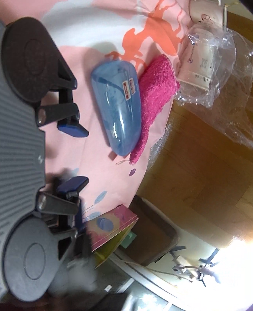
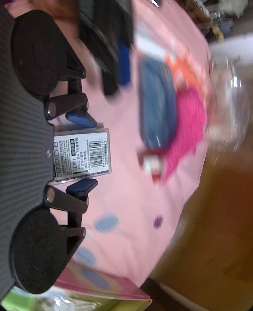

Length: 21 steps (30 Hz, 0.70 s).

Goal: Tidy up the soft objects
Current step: 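Grasp the white barcode-labelled box on the bedspread with the right gripper, then carry the white box into the pink tin and open the right gripper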

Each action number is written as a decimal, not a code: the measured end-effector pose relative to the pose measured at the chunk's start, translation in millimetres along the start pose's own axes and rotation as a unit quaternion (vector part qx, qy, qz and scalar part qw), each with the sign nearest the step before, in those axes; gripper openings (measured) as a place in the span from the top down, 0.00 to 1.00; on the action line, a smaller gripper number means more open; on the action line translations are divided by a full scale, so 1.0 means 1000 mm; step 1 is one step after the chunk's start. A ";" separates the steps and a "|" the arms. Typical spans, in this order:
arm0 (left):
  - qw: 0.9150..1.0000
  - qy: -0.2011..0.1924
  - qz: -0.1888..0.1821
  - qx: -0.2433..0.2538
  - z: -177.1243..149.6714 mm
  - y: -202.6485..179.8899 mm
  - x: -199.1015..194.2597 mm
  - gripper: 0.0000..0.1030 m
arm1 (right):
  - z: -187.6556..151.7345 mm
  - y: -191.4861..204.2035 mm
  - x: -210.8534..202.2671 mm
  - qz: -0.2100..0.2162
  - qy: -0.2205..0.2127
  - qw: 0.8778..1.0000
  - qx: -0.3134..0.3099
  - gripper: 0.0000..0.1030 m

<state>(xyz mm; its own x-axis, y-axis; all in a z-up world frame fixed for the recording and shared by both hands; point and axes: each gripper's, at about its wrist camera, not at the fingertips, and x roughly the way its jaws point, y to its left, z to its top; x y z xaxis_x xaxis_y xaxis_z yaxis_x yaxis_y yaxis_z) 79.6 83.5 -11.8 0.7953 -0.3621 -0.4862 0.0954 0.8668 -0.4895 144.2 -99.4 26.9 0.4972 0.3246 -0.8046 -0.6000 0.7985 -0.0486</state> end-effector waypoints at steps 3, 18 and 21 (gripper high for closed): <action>1.000 0.006 -0.003 0.018 -0.004 -0.007 0.001 0.56 | -0.043 0.025 -0.028 0.013 -0.047 0.999 -0.002 0.41; 0.993 0.107 -0.050 0.016 -0.046 -0.057 -0.019 0.51 | -0.155 0.041 -0.074 0.016 -0.186 0.980 0.074 0.42; 0.991 0.120 -0.060 0.012 -0.048 -0.068 -0.013 0.60 | -0.159 0.028 -0.072 0.054 -0.211 0.967 0.129 0.42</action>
<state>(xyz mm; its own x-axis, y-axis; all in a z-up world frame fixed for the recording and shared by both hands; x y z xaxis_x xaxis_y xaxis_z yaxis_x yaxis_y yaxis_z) 33.7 12.4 -6.7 0.6118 -0.5315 -0.5858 0.1974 0.8197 -0.5377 -8.4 -181.4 -10.5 0.6853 0.5475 -0.4801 -0.5127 0.8310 0.2158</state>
